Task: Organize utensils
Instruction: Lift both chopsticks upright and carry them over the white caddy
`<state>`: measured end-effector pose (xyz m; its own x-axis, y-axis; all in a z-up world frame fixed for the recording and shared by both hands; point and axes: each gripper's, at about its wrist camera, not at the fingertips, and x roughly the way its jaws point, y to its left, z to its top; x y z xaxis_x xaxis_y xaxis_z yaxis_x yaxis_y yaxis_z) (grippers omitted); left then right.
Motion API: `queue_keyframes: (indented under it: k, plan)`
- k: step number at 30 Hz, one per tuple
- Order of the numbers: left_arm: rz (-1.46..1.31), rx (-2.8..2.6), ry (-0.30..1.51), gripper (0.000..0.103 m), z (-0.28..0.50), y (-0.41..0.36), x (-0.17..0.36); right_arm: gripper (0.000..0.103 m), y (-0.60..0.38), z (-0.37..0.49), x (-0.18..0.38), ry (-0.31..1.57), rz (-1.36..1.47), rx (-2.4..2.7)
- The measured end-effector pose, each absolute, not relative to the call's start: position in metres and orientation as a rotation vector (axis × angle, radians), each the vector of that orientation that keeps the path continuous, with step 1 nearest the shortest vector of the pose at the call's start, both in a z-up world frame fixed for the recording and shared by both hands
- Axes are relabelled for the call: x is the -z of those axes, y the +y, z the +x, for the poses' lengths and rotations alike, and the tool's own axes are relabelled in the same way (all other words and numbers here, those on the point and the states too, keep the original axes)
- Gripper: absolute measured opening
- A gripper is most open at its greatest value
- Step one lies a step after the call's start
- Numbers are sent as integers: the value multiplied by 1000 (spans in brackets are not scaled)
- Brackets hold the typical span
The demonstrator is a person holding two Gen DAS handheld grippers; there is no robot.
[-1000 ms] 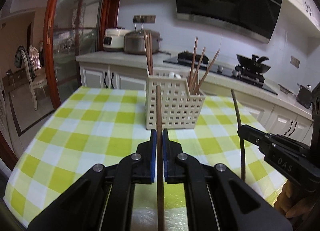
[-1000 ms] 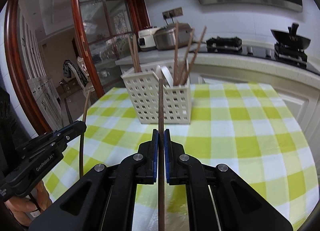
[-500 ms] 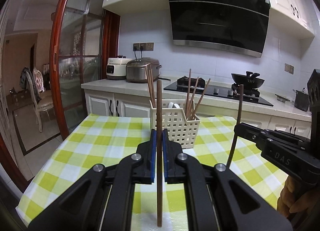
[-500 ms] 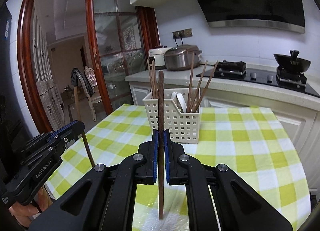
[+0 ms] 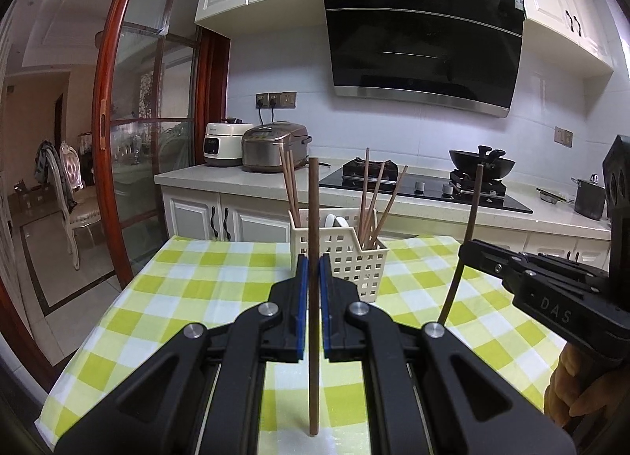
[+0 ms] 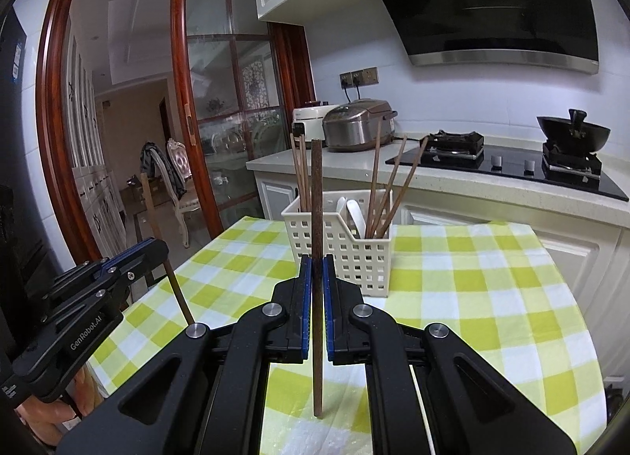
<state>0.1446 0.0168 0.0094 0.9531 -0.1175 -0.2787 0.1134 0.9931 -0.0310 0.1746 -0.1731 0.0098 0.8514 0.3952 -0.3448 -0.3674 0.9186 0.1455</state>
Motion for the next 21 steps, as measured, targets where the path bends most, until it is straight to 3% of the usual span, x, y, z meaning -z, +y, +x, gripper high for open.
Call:
queue_keyframes:
  k: [21]
  plan:
    - [-6, 177, 198, 6, 220, 20, -88, 6, -191, 269, -71, 324, 116, -409]
